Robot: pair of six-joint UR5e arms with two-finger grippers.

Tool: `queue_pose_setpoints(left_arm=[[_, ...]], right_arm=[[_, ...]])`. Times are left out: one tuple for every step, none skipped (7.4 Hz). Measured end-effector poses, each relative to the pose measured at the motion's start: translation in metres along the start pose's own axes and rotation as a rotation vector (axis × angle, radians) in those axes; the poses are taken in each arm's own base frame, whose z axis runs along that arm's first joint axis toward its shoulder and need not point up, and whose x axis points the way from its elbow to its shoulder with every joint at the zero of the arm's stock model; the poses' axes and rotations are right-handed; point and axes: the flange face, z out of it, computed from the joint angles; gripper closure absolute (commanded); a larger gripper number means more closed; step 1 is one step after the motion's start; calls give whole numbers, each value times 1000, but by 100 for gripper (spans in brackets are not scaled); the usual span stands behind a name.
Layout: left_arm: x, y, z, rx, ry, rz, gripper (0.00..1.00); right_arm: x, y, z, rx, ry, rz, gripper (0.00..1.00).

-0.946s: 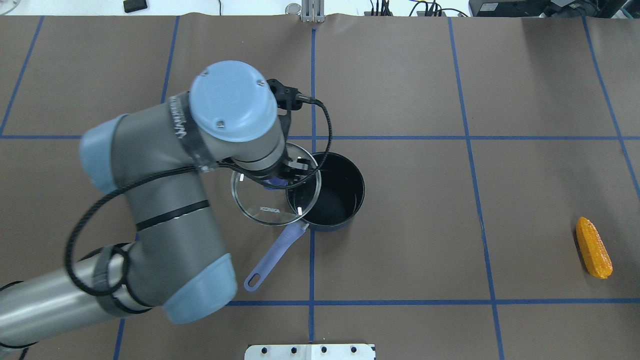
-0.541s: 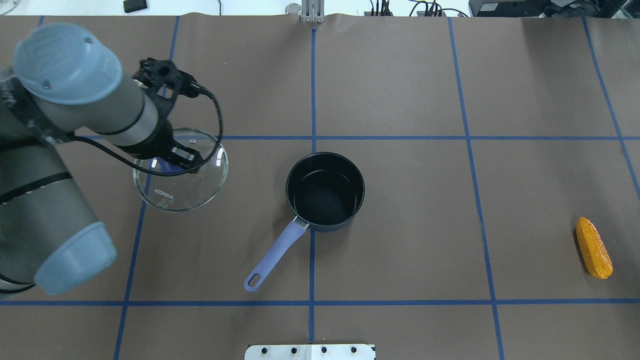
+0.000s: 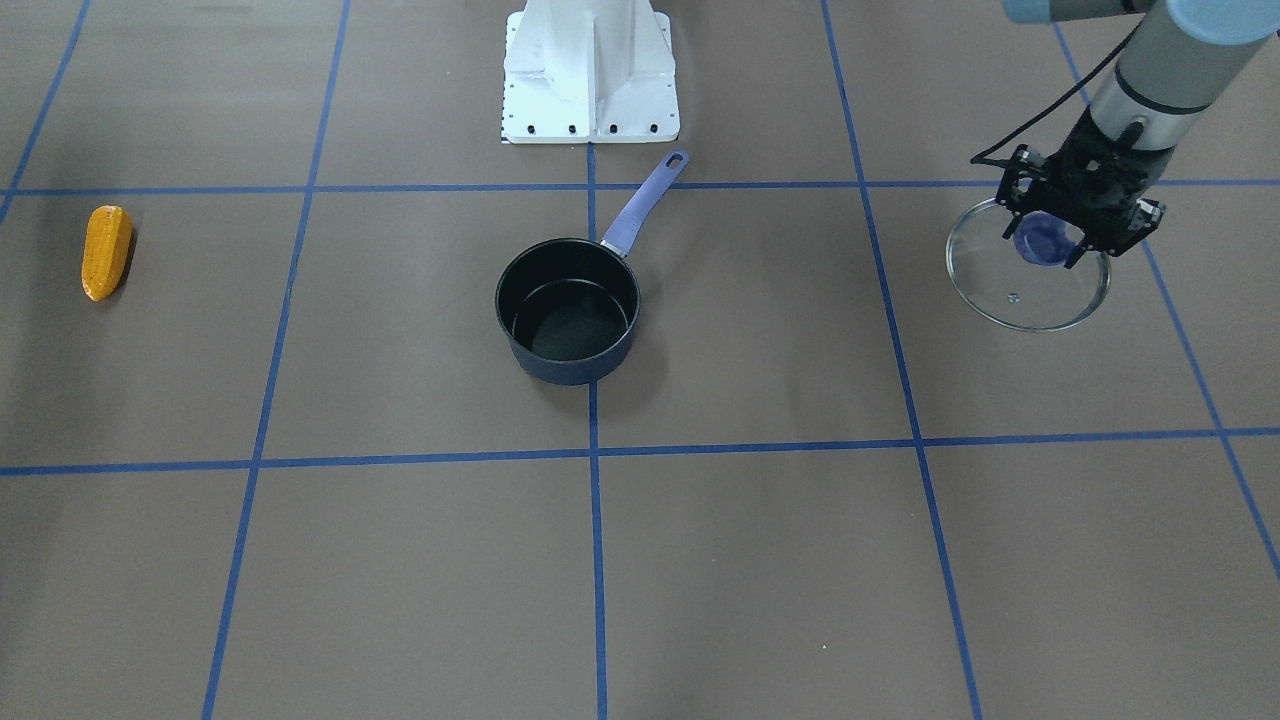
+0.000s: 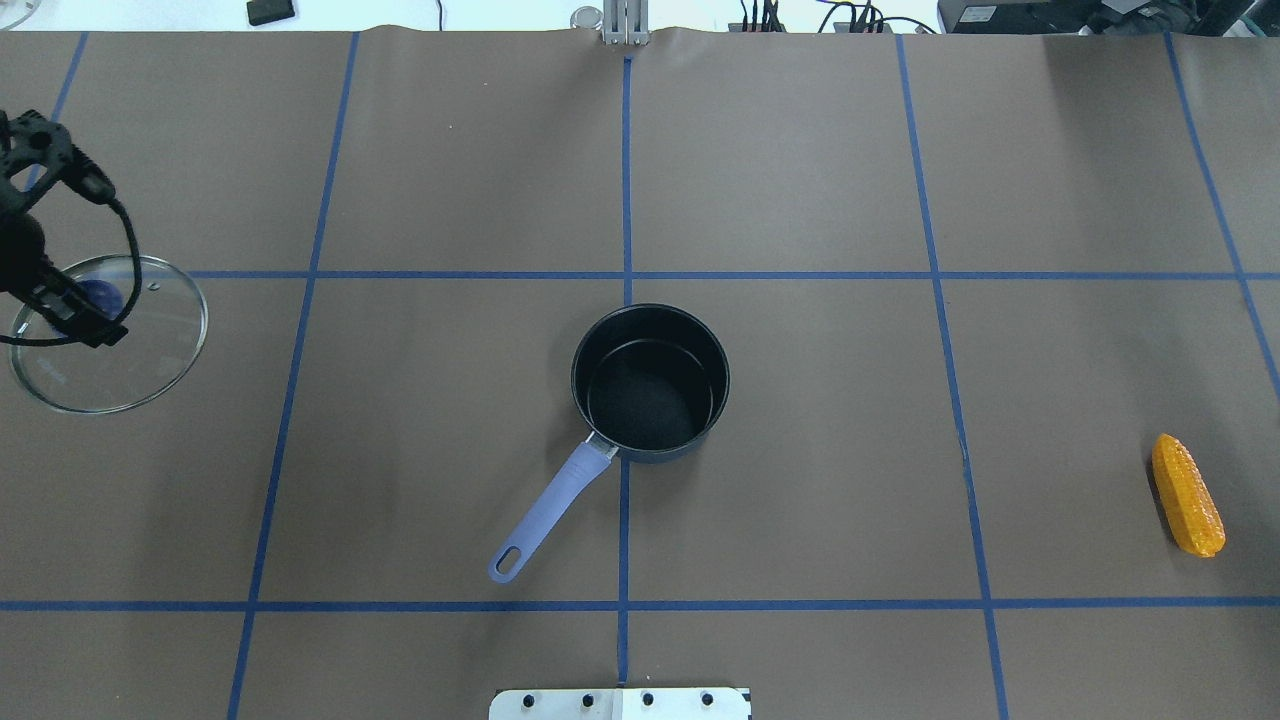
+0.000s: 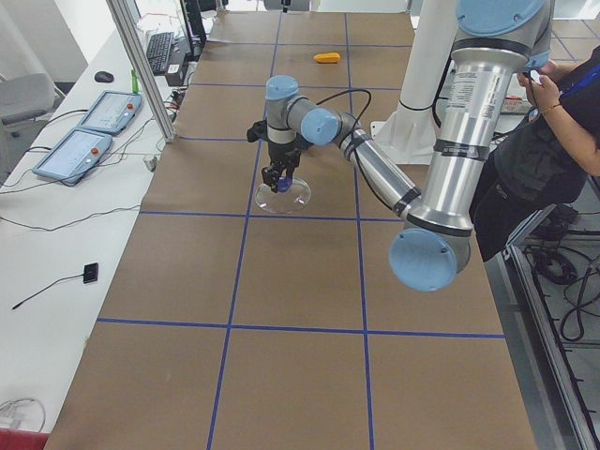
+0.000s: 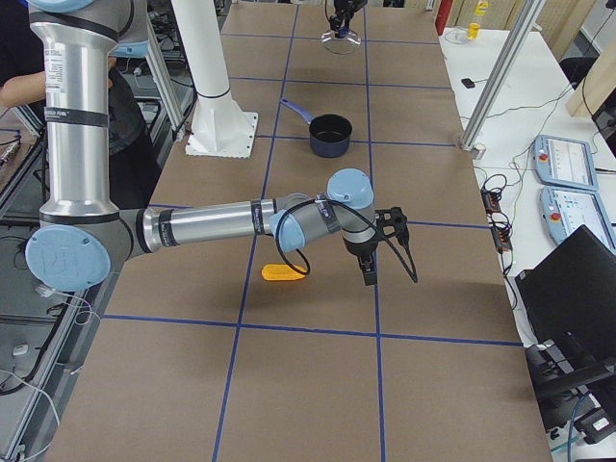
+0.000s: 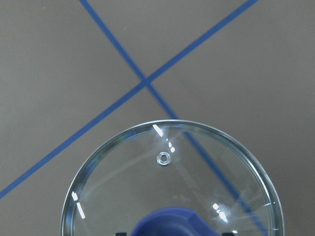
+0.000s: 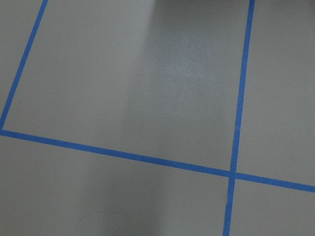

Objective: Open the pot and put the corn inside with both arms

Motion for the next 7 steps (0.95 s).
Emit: queue_pose_setpoints(left_arm=[[-24,24,30,4,10,14,84],[-49,42,66,24,15,28,83],[-68,56,96,40,20,38,80],[-79,65,115,44,24,42,79],[-86,70,127,48,27,47,76],[-90,74,136,55,28,52,71],[-94,76,143,63,29,59,57]], right_arm=[[0,0,0,0,1,0,0],[0,0,1,-1,1,-1,0],[-1,0,1,-1,1,-1,0],[-1,0,1,-2,0,-2,0],[-1,0,2,-3,0,-3,0],[-2,0,2,-3,1,-4,0],[-2,0,2,-4,0,-5,0]])
